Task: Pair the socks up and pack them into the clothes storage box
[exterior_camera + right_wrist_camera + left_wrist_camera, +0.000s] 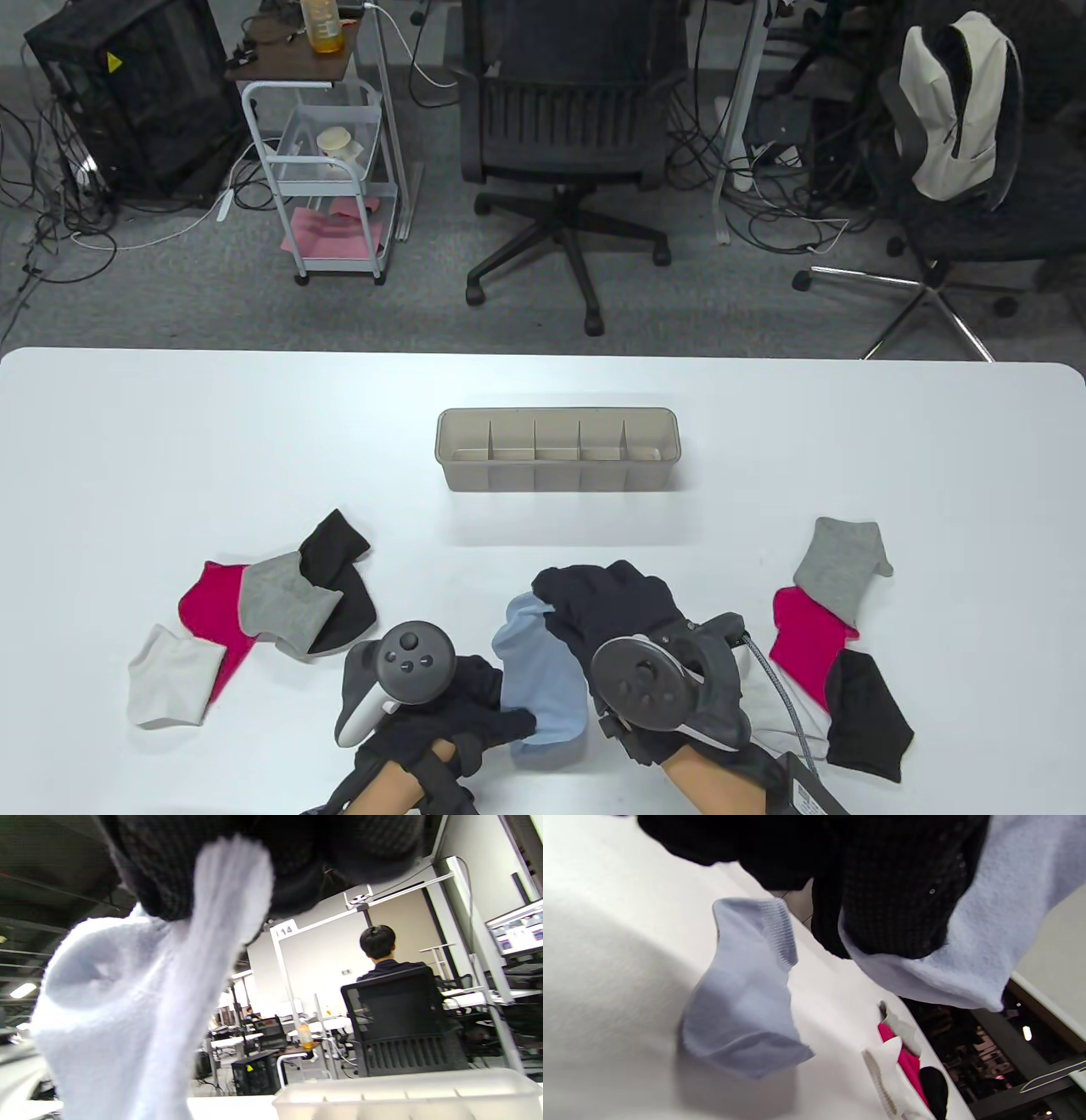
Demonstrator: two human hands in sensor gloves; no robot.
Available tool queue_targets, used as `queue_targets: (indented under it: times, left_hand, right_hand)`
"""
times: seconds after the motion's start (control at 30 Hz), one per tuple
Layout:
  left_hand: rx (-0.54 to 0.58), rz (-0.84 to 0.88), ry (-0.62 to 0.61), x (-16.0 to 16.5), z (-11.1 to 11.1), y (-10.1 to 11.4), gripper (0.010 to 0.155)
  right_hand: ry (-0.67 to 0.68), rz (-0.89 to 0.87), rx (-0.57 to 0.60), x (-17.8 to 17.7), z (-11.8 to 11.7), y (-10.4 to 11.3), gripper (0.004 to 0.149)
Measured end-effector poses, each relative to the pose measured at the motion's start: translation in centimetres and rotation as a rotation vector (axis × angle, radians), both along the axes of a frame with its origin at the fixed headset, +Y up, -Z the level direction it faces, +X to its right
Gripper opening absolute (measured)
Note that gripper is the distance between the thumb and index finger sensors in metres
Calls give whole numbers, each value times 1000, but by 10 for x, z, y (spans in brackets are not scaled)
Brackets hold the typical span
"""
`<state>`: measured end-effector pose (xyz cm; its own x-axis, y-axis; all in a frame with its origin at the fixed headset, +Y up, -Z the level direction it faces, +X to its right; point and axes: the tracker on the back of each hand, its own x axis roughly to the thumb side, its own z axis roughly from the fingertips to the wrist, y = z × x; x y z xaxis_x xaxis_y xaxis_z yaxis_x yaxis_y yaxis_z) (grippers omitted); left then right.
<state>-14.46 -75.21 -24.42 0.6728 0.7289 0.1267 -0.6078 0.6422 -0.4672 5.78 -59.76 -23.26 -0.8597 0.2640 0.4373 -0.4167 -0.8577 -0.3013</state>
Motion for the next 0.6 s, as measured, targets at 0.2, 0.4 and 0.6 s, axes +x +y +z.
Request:
queue_targets:
  times: [0.2,0.4,0.6]
  left_hand:
    - [-136,-54,-29,11,0,-21,37]
    - [-205,-126,-46,19,0,-34,36]
    - [-259,-165,-33,21,-1,-43,36]
  right_hand:
    - [-88,58,-75,-7,-27,-33,44]
    - [-150,132,-156,-13,-52,-68,44]
    - [-209,161,-240,-18,-73,-99,44]
